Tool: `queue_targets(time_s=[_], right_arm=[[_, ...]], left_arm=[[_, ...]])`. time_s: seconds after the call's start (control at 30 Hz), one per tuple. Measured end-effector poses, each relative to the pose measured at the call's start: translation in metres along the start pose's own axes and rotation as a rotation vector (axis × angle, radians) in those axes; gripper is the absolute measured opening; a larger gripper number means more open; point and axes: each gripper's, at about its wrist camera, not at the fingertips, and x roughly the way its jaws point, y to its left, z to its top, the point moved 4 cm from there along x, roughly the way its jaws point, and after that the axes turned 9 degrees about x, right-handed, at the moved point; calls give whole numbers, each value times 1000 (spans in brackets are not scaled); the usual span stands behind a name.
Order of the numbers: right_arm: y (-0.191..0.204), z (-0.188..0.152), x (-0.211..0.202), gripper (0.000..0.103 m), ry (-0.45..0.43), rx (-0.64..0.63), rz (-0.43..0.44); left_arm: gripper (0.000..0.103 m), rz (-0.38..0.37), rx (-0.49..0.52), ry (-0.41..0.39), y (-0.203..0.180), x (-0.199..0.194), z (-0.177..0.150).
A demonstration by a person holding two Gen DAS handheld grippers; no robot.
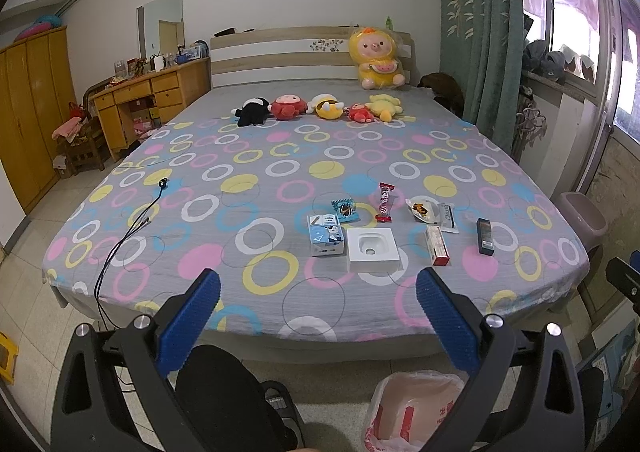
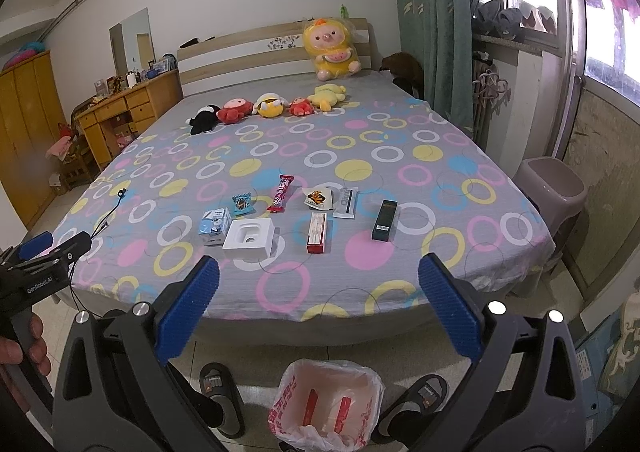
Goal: Collect trash
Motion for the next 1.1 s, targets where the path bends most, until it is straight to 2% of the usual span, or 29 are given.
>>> queue_targets(time_s=[1.1], right_arm=[[-2, -1, 1, 98, 6, -3, -1]], left_arm=[[96, 2, 0, -2, 2, -1, 1]])
